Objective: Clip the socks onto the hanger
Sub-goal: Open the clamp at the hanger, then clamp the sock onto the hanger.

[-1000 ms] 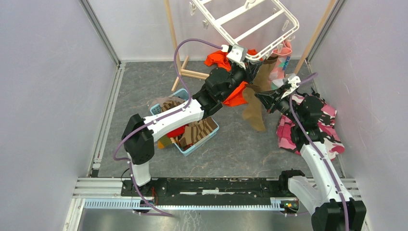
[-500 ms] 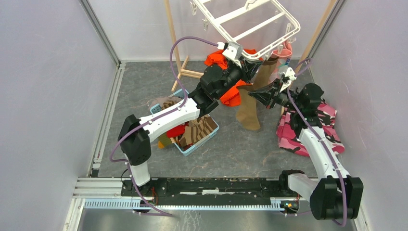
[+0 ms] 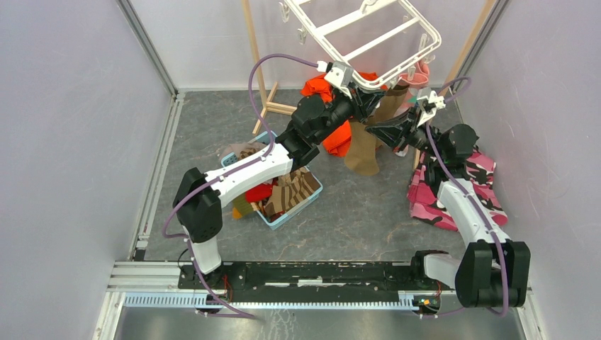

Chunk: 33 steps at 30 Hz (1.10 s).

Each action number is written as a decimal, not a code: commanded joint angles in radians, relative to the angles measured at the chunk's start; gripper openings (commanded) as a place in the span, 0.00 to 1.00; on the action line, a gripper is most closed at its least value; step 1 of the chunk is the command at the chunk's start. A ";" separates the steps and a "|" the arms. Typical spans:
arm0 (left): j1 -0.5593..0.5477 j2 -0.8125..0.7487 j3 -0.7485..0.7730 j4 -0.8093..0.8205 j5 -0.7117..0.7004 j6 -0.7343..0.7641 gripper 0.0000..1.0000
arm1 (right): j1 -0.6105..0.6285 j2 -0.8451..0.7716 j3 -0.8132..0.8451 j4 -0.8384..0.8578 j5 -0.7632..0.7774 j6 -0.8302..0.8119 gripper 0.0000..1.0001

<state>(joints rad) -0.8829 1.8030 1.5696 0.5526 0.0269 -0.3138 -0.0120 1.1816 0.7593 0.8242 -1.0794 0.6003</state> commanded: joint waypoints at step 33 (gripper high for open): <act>0.031 -0.057 -0.018 0.107 0.129 -0.121 0.02 | -0.074 0.118 -0.051 0.440 0.031 0.431 0.00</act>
<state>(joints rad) -0.8585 1.7977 1.5505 0.6018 0.1299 -0.3874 -0.0795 1.2957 0.7078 1.2201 -1.0611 1.0176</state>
